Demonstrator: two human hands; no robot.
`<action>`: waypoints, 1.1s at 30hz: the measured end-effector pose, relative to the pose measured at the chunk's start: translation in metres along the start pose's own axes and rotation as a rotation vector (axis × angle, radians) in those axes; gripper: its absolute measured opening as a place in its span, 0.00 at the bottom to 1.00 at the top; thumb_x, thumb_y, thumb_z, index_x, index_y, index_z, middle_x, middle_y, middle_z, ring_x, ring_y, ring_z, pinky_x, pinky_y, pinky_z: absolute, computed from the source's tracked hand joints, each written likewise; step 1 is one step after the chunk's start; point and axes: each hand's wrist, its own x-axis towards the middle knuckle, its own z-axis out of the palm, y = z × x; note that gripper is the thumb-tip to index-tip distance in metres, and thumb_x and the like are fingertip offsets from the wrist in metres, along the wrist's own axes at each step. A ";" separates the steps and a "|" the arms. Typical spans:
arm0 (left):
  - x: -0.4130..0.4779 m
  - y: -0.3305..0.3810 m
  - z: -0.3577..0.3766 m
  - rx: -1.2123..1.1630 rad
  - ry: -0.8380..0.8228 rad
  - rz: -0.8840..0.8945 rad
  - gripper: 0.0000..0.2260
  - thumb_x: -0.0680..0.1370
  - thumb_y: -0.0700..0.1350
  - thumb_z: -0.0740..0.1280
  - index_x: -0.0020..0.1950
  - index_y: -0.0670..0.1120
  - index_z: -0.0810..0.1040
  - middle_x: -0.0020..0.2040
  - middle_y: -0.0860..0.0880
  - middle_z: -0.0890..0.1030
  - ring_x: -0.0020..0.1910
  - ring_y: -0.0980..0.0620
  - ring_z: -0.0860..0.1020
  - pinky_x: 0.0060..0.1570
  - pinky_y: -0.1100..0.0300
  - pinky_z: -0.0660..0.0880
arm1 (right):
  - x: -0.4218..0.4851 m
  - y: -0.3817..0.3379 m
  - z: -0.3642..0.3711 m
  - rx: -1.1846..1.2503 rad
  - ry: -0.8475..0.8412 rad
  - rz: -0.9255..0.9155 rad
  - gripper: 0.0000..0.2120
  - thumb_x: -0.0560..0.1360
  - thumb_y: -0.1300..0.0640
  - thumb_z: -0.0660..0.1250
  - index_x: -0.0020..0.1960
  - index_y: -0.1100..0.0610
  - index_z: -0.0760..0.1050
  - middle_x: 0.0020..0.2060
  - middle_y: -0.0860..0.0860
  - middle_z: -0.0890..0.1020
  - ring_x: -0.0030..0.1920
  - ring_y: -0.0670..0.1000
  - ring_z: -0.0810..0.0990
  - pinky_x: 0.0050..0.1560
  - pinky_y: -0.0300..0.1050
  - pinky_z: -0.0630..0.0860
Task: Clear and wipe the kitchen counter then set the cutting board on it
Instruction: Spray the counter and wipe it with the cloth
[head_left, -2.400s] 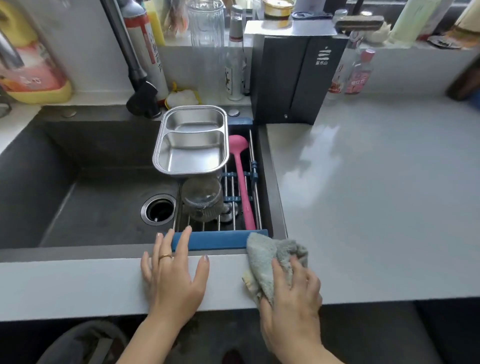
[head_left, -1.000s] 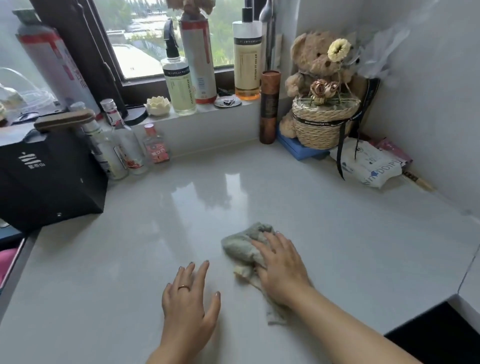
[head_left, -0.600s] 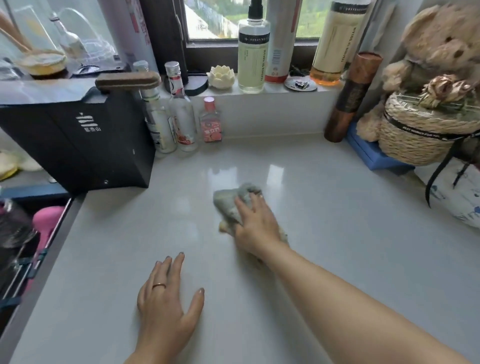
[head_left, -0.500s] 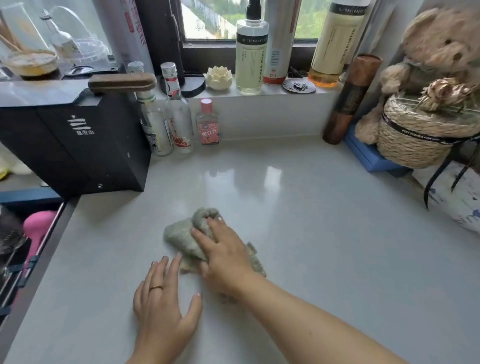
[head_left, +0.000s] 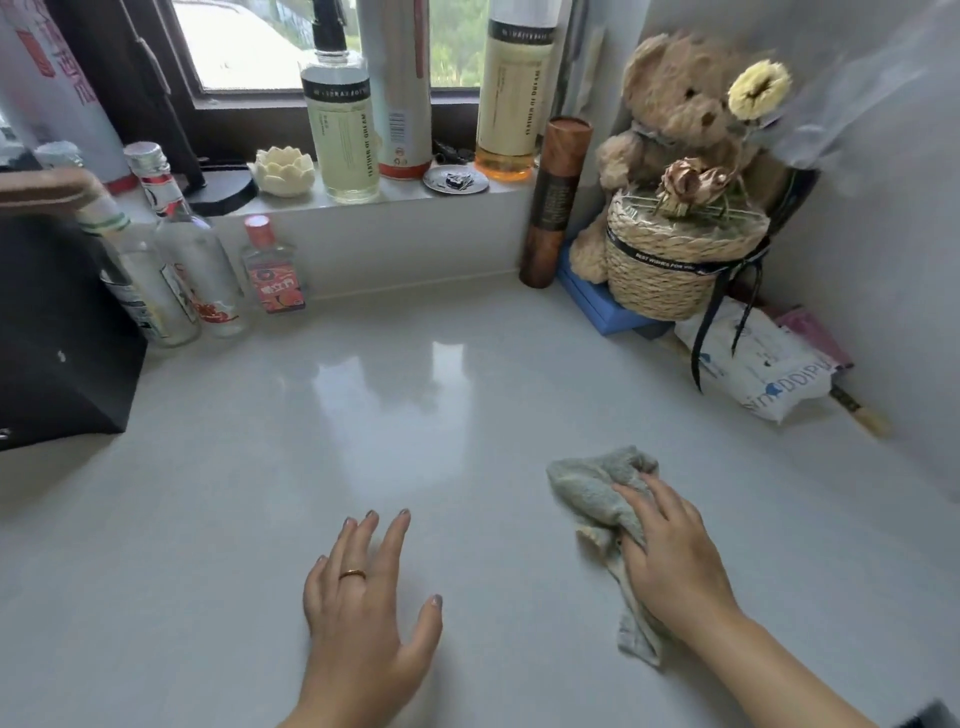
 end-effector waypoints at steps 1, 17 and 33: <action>0.000 0.010 0.008 -0.007 -0.011 0.008 0.36 0.63 0.61 0.51 0.70 0.51 0.63 0.72 0.44 0.64 0.74 0.45 0.57 0.70 0.45 0.51 | -0.004 0.019 -0.010 0.007 0.022 0.049 0.23 0.75 0.58 0.62 0.69 0.54 0.65 0.73 0.55 0.63 0.71 0.57 0.61 0.70 0.48 0.59; -0.005 0.133 0.087 0.107 -0.255 0.191 0.33 0.68 0.58 0.53 0.72 0.55 0.51 0.75 0.50 0.55 0.75 0.53 0.47 0.71 0.54 0.44 | -0.007 0.204 -0.073 0.000 0.187 0.275 0.26 0.71 0.54 0.67 0.68 0.54 0.67 0.74 0.58 0.60 0.74 0.63 0.54 0.72 0.58 0.53; -0.057 0.148 0.061 -0.398 -0.626 0.671 0.18 0.73 0.43 0.67 0.63 0.48 0.72 0.54 0.49 0.79 0.55 0.53 0.76 0.53 0.63 0.68 | -0.203 0.004 -0.021 0.841 0.485 0.573 0.10 0.75 0.57 0.64 0.48 0.41 0.74 0.45 0.41 0.82 0.47 0.38 0.80 0.45 0.27 0.76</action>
